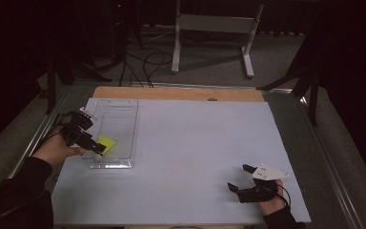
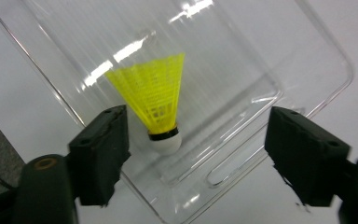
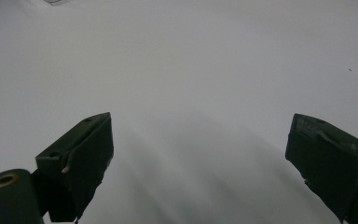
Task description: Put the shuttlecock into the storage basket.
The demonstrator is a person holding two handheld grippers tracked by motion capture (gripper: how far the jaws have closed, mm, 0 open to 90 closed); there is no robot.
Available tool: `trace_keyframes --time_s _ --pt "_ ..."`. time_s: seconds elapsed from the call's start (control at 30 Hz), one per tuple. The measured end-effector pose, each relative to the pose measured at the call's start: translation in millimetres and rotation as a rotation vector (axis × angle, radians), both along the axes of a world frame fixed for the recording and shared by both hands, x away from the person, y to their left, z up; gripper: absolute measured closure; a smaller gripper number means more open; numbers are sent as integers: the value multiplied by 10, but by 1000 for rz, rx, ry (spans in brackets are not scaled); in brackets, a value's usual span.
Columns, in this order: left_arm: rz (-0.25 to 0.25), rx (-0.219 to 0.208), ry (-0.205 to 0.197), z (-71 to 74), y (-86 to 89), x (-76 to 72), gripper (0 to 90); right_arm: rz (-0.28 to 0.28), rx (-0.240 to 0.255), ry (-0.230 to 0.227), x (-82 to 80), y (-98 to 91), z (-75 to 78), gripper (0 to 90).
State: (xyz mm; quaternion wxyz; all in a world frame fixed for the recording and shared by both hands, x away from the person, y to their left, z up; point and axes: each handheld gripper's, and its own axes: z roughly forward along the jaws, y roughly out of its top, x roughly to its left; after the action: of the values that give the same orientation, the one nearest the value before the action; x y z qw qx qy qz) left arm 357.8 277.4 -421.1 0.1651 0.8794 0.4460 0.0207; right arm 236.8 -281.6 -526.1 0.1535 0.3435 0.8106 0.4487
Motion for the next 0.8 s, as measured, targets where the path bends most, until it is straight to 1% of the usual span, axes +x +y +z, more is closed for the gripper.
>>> trace_keyframes --time_s 0.03,0.07,0.1,0.17,0.2,0.27,0.3,0.33,0.4,0.43,0.47,0.5,0.57,0.6,0.67,0.7,0.73,0.8 --pt "2 -1 -8 11 -12 0 179 -1 0 -1 0 0 -1 78" --pt "10 -1 -12 24 -24 2 157 0 1 0 1 0 -2 79" --pt "7 -5 -16 35 -38 3 147 -1 1 -1 1 0 -2 79" --pt "6 -9 -22 57 -62 4 96 -1 2 0 2 0 -3 79" --pt "-3 -15 -24 69 -83 4 89 -1 1 -2 3 -1 -4 79" --pt "-5 -19 -21 76 -88 7 8 -3 3 0 3 -1 -3 79" --pt "-11 -52 -21 101 -112 11 8 -2 3 0 3 -2 -2 79" --pt "4 -52 -32 116 -122 15 3 -4 3 0 1 -1 -1 79" --pt "-11 -62 -40 136 -157 10 3 -3 4 0 1 -2 0 79" --pt "-10 -57 -48 149 -176 8 2 -4 4 1 0 -2 -1 79" --pt "-22 -64 -48 157 -199 3 2 -3 3 -1 1 -4 -2 79" --pt "-28 -71 -61 168 -219 -2 1 -3 5 0 1 -4 -1 79" --pt "-39 -83 -68 186 -263 -8 0 -5 6 0 1 -4 0 79" --pt "-40 -77 -86 195 -286 -10 0 -4 5 0 1 -4 -1 79" --pt "-53 -93 -90 207 -331 -10 0 -4 5 1 0 -2 1 79" --pt "-51 -90 -106 212 -355 -11 0 -5 4 1 -1 -2 1 79" --pt "-64 -96 -116 218 -379 -14 0 -5 5 -1 -1 -4 1 79" --pt "-73 -97 -136 232 -427 -16 0 -6 5 0 0 -6 3 79"
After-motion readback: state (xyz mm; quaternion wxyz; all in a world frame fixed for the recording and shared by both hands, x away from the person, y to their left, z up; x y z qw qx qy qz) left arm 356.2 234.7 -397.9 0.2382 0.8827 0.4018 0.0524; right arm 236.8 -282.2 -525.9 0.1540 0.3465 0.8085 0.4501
